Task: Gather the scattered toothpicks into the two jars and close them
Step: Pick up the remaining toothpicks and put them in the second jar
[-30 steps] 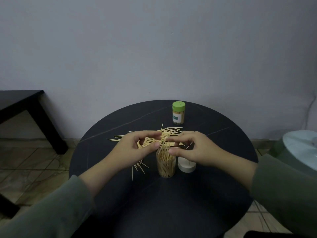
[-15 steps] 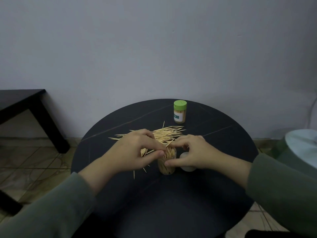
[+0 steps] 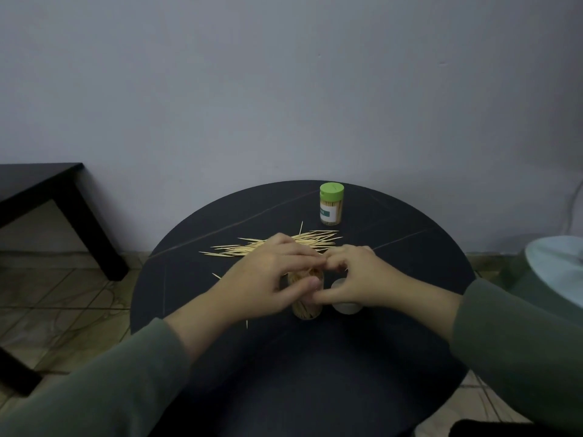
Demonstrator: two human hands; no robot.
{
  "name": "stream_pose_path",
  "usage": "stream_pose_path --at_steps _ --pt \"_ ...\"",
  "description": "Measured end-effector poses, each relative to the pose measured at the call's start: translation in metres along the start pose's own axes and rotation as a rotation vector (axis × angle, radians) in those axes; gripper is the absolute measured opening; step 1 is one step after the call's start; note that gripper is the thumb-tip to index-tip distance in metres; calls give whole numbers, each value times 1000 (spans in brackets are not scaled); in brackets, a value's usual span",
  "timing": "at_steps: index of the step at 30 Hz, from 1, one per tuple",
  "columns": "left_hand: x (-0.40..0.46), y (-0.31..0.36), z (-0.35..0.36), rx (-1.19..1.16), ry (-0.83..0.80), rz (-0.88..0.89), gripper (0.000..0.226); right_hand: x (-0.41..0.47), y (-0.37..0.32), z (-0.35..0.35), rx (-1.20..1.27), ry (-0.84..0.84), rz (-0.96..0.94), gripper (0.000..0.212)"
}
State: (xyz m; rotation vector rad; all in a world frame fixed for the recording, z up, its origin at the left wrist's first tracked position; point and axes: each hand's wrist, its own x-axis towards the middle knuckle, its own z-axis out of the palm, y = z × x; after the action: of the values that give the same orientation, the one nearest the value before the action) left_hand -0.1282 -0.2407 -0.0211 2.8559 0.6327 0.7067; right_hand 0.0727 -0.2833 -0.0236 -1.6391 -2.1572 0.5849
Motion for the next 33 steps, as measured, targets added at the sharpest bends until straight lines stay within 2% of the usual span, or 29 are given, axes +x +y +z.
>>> stream_pose_path --at_steps 2,5,10,13,16,21,23,26,33 --pt "-3 -4 -4 -8 79 21 31 -1 -1 0 6 -9 0 57" --pt "-9 -12 -11 -43 105 -2 25 -1 -4 -1 -29 -14 5 61" --pt "-12 -17 -14 -195 150 -90 26 -1 -6 -19 -309 -117 2 73" --pt "-8 -14 -11 -259 215 -223 28 1 7 -33 -332 -79 7 52" --pt "-6 -23 -1 -206 210 -348 15 6 23 -35 -461 18 45 37" --pt "-9 -44 13 50 -56 -522 27 17 41 -23 -659 17 123 33" --pt "-9 -48 18 178 -119 -538 35 21 43 -22 -682 6 149 31" --pt "-6 -51 23 306 -109 -516 38 27 45 -17 -659 -9 137 22" --pt "-2 -56 26 378 -166 -492 35 45 33 -3 -570 55 44 14"
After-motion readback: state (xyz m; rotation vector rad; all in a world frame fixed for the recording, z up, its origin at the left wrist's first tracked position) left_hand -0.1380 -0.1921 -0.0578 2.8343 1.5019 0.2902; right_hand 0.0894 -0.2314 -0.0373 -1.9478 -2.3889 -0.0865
